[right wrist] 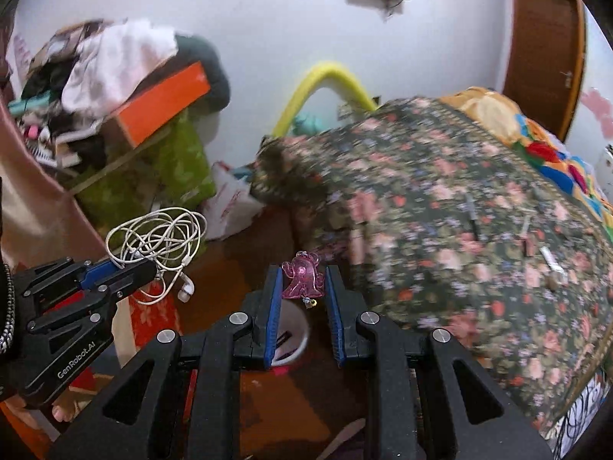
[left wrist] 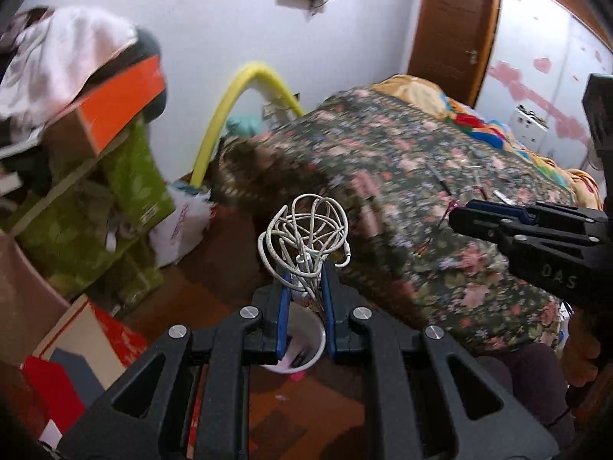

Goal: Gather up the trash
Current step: 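Carry earphones and trinket to the white bin with both grippers, then open both grippers over the bin, dropping earphones and trinket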

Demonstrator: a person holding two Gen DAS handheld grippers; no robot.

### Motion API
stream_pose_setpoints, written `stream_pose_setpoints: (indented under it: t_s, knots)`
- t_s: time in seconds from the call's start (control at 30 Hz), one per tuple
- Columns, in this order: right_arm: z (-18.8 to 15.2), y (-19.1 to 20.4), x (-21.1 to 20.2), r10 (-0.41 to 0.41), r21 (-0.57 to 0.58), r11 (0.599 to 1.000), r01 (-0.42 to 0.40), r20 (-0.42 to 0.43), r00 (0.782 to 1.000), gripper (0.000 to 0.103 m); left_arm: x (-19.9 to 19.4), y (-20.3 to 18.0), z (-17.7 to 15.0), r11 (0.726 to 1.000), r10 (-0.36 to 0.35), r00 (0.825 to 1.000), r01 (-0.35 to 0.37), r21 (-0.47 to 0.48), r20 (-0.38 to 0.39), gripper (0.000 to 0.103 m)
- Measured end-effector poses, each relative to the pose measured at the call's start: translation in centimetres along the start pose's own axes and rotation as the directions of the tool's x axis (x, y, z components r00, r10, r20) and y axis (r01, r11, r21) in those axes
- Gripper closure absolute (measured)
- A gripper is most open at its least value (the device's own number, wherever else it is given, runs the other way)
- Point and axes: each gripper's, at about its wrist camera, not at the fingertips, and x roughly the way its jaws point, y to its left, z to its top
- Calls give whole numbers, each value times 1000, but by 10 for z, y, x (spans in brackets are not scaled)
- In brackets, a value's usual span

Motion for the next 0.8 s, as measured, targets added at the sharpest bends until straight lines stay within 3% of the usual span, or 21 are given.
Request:
stream_pose_setpoints:
  t_s: [0.27,0.47,0.53,0.6,0.8]
  knots:
    - [1,39,69,41,-43,998,-49,-162,986,82,39,36,-23,996,29,994,-38,-81,-108,88]
    - [6,55,110,89,-38,994,-103,-272,958,81,65,47,-32,994,39,985,-55,-95,-168,88]
    - [6,57,122,99,-31,993,-115,-324,941,66,74,49,-34,993,35,982,-55,-103,-185,88]
    - [5,57,127,99,-24,993,-113,-333,938,62,82,48,-35,993,33,979,-55,-105,-199,88]
    - [2,45,128,58,-31,997,-73,-335,941,62,111,41,-28,994,-15,969,-13,-111,-245,88]
